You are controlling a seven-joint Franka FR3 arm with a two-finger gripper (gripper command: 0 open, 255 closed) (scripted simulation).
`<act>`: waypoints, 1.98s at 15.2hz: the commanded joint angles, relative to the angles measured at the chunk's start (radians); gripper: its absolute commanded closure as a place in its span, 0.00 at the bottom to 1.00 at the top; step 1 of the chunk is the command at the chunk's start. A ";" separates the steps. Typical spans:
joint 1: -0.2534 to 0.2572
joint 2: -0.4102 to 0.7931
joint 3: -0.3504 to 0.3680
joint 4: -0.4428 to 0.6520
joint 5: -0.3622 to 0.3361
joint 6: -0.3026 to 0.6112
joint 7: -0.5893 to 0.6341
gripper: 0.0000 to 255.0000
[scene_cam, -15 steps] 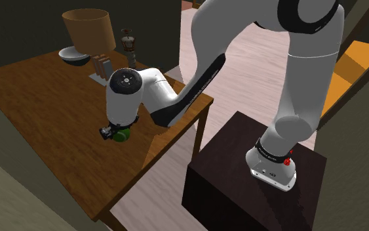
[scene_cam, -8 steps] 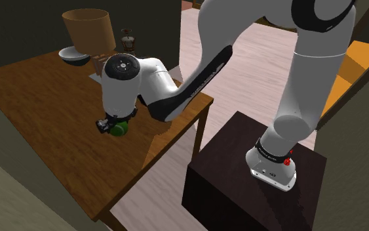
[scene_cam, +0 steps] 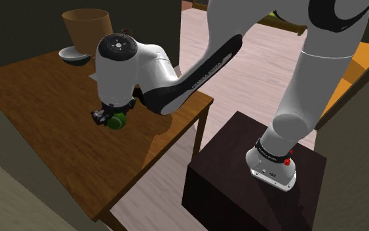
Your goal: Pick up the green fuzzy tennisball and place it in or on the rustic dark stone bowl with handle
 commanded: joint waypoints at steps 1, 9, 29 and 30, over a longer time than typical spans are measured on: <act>-0.009 -0.018 0.011 0.009 0.033 -0.014 -0.028 1.00; -0.041 -0.091 0.044 0.046 0.156 -0.071 -0.130 1.00; -0.209 -0.343 -0.201 -0.166 0.588 0.116 -0.775 1.00; -0.215 -0.344 -0.219 -0.169 0.601 0.122 -0.809 1.00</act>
